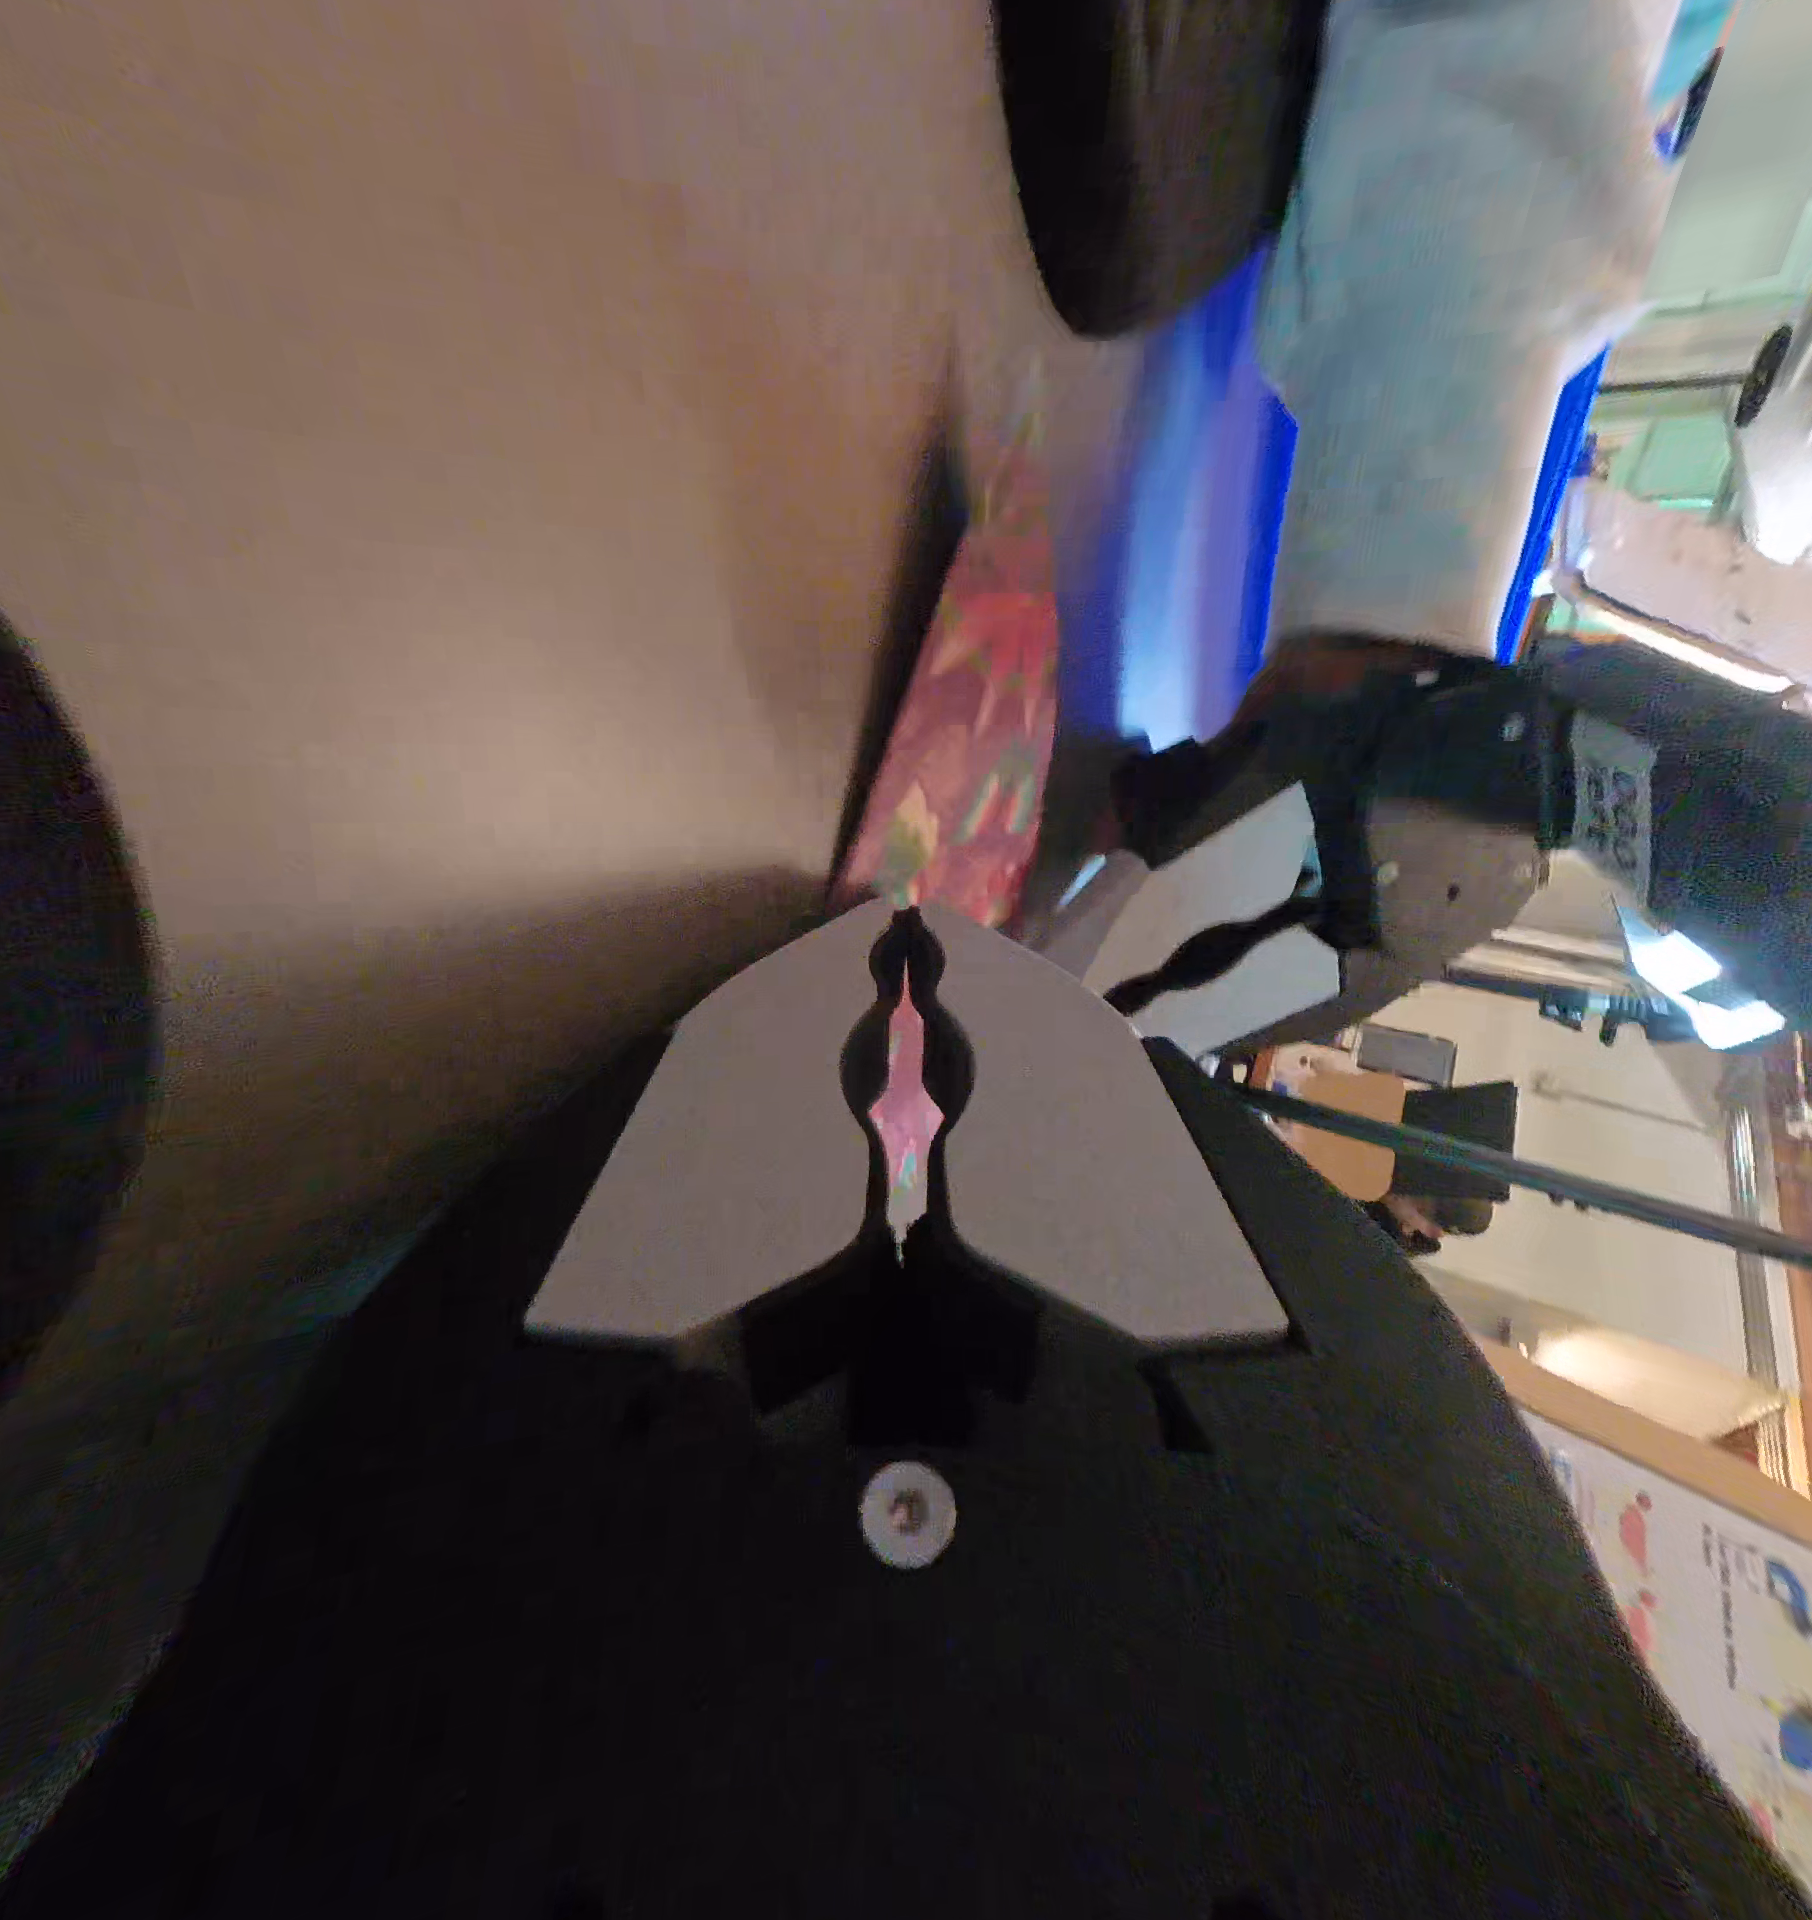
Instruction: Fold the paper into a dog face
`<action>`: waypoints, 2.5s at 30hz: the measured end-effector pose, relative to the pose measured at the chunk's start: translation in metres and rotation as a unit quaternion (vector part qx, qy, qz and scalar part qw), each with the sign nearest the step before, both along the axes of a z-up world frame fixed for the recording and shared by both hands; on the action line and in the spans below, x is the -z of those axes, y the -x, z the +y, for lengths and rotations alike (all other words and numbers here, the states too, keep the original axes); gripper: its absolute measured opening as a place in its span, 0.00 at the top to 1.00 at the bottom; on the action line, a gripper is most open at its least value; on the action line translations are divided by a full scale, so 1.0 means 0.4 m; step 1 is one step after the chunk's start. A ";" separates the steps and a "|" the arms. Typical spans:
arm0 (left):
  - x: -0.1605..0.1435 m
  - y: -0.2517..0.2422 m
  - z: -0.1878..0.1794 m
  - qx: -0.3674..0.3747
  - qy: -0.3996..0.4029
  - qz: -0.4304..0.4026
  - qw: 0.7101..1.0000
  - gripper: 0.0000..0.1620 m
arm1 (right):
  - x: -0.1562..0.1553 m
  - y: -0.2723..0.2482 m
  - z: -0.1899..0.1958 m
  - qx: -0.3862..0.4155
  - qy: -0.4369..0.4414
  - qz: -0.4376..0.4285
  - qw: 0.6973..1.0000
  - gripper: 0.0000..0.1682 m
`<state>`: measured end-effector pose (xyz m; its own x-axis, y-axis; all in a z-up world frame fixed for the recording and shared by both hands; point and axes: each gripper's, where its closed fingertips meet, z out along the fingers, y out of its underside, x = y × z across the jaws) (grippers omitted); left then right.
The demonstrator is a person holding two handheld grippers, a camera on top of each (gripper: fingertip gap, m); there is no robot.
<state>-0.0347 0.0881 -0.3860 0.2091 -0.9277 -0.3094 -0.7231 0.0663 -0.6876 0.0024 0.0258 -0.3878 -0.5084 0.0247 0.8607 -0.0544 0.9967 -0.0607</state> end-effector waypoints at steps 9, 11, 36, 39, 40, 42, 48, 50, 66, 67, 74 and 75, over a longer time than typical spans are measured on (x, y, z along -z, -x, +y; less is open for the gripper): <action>0.000 0.000 0.000 0.007 -0.002 -0.001 1.000 1.00 | -0.023 0.089 0.082 0.039 0.028 0.013 0.999 1.00; -0.001 -0.001 0.000 0.007 -0.002 -0.001 1.000 1.00 | -0.010 0.104 0.066 0.015 0.013 0.021 1.000 1.00; 0.000 -0.001 -0.002 0.008 -0.007 -0.001 1.000 1.00 | -0.034 0.127 -0.183 -0.088 0.049 0.018 0.995 1.00; 0.000 -0.001 -0.001 0.008 -0.007 -0.001 1.000 1.00 | -0.042 0.116 -0.219 -0.097 0.064 0.003 0.993 1.00; 0.000 -0.001 -0.002 0.008 -0.007 -0.001 1.000 1.00 | -0.062 0.125 -0.192 -0.077 0.085 0.019 0.993 1.00; 0.000 -0.001 -0.002 0.008 -0.008 -0.001 1.000 1.00 | -0.078 0.145 -0.102 -0.009 0.117 0.022 0.993 1.00; 0.001 -0.001 -0.002 0.008 -0.008 -0.001 1.000 1.00 | -0.029 0.187 -0.088 0.008 0.076 -0.002 0.997 1.00; 0.001 -0.001 -0.002 0.008 -0.008 -0.001 1.000 1.00 | -0.028 0.194 -0.130 -0.008 0.085 -0.009 0.996 1.00; 0.001 -0.002 -0.002 0.010 -0.023 0.001 1.000 1.00 | -0.165 0.064 -0.120 0.111 0.376 -0.028 0.920 0.84; 0.000 -0.002 -0.002 0.011 -0.029 0.002 1.000 1.00 | -0.160 0.033 -0.085 0.146 0.403 -0.037 0.903 0.85; -0.129 0.032 0.004 -0.039 -0.029 -0.083 0.995 0.65 | -0.131 -0.158 0.106 0.329 0.489 0.010 0.808 0.84; -0.141 0.044 -0.001 -0.060 -0.012 -0.080 0.995 0.53 | -0.120 -0.174 0.117 0.346 0.499 0.001 0.795 0.81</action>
<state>-0.0522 0.0876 -0.3297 0.3658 -0.8858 -0.2856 -0.6079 0.0049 -0.7940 0.0718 0.0727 -0.3397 -0.0756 0.9685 0.2373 0.4844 0.2437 -0.8402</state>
